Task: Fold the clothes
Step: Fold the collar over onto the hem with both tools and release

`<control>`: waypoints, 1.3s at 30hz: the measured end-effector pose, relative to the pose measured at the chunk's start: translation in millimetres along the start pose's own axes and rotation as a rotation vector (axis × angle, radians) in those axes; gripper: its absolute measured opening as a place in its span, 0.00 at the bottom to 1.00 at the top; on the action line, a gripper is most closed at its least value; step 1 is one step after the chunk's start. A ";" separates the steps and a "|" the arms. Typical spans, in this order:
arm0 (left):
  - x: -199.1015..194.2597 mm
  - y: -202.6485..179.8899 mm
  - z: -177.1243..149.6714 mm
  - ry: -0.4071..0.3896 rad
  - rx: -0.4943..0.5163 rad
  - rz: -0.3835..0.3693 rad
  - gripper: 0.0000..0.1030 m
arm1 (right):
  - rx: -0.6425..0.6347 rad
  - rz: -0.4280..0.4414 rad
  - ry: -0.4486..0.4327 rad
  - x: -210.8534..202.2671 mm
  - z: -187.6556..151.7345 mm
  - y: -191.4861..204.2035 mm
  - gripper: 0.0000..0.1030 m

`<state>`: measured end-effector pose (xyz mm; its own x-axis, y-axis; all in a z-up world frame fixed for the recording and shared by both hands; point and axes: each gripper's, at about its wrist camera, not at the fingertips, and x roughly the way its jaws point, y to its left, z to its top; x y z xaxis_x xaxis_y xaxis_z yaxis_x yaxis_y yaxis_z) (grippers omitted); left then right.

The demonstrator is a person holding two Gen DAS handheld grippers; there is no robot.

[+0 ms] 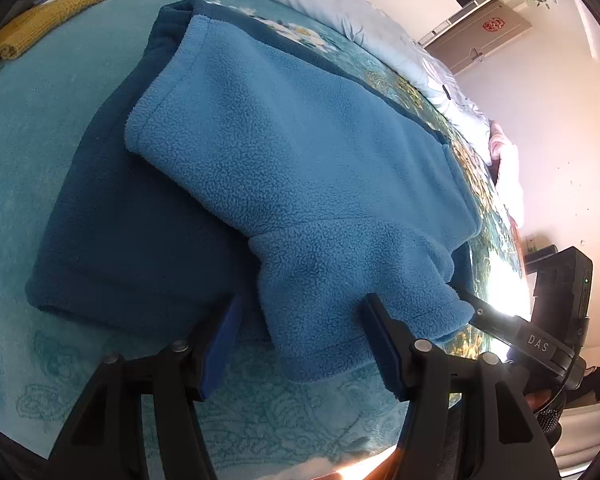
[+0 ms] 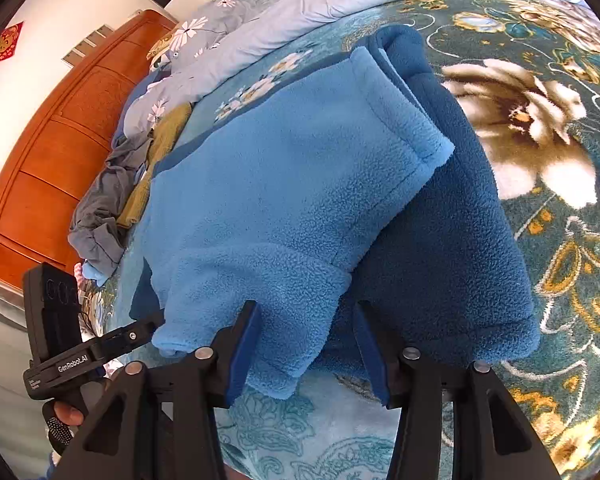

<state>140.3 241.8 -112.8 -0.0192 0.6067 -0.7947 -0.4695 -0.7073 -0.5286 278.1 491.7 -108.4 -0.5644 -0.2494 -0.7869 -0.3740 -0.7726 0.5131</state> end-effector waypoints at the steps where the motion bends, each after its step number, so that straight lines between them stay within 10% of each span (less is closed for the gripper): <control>1: -0.5 0.2 -0.9 -0.005 0.000 -0.002 0.61 | -0.006 -0.001 -0.001 -0.5 0.0 1.5 0.51; 9: -10.0 -3.1 -6.7 -0.058 0.020 -0.008 0.15 | -0.077 -0.031 -0.017 -7.3 0.3 14.5 0.14; 13: -14.2 -4.3 -12.9 -0.080 0.052 0.028 0.10 | -0.110 -0.030 -0.041 -19.8 1.6 18.5 0.09; 33: -16.4 -16.3 -29.1 -0.081 0.199 0.131 0.15 | -0.143 -0.120 0.008 -5.0 -10.9 4.8 0.11; 39: -41.6 -20.2 -21.7 -0.130 0.262 0.183 0.55 | -0.211 -0.214 -0.043 -27.5 -11.7 18.2 0.26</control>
<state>169.7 222.9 -75.5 -0.2286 0.5315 -0.8156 -0.6579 -0.7019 -0.2729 295.4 477.7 -81.5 -0.5217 -0.0467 -0.8518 -0.3291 -0.9102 0.2515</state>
